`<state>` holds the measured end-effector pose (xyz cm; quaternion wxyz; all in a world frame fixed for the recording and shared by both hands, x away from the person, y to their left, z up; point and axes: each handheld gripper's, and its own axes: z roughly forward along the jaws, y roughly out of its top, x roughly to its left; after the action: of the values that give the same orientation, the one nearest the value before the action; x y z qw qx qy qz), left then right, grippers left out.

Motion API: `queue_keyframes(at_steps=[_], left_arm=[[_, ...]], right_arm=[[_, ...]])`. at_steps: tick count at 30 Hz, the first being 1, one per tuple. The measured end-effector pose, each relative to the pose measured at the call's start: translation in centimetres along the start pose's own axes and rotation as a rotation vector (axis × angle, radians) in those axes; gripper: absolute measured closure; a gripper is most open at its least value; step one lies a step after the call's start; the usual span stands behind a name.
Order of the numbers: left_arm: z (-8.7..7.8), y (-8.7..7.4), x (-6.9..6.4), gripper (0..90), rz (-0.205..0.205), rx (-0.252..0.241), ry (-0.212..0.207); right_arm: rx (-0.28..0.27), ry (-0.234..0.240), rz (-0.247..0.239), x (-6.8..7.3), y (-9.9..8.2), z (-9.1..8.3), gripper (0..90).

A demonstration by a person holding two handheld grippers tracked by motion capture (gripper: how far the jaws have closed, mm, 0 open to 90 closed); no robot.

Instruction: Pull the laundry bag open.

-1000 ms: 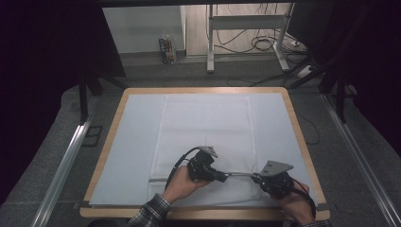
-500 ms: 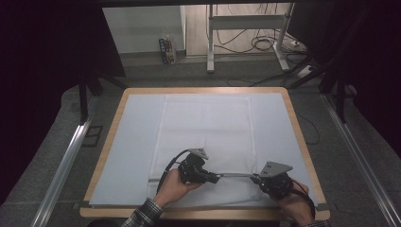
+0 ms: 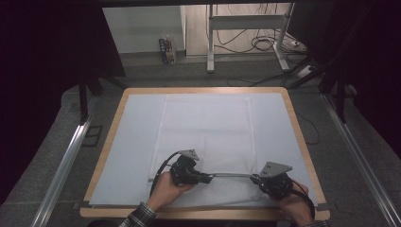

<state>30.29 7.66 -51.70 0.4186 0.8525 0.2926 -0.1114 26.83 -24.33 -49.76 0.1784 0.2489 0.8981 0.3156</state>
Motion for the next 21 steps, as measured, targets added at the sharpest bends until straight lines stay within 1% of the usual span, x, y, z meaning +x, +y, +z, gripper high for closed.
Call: queue_keyframes(at_steps=[1, 3, 6, 7, 13, 15, 18, 19, 21], left_arm=[[-0.1, -0.1, 0.0, 87.4, -0.007, -0.004, -0.003], [-0.6, -0.4, 0.0, 87.3, -0.009, -0.008, 0.015], [-1.0, -0.7, 0.2, 87.4, -0.015, -0.015, 0.020], [-1.5, -1.0, 0.3, 87.4, -0.025, -0.027, 0.027], [-2.3, -1.8, 0.6, 87.4, -0.045, -0.040, 0.039], [-2.7, -2.1, 0.8, 87.4, -0.051, -0.043, 0.050], [-2.9, -2.3, 0.9, 87.3, -0.058, -0.045, 0.051], [-3.1, -2.5, 0.9, 87.3, -0.061, -0.044, 0.061], [-3.2, -2.6, 1.0, 87.3, -0.061, -0.043, 0.067]], right_arm=[[-0.003, 0.002, 0.002, 0.0, 0.0, 0.0, 83.9], [-0.003, 0.001, 0.004, 0.0, 0.0, 0.0, 83.9], [-0.007, 0.002, 0.011, 0.0, 0.0, -0.1, 83.9], [-0.006, 0.001, 0.012, 0.0, 0.0, -0.1, 84.0], [-0.007, -0.003, 0.019, 0.0, 0.0, -0.1, 84.0], [-0.006, -0.005, 0.026, 0.0, -0.1, -0.2, 84.0], [-0.006, -0.006, 0.023, -0.1, -0.2, -0.3, 84.0], [-0.009, -0.006, 0.027, -0.1, -0.2, -0.3, 84.0], [-0.007, -0.008, 0.025, -0.1, -0.3, -0.3, 84.0]])
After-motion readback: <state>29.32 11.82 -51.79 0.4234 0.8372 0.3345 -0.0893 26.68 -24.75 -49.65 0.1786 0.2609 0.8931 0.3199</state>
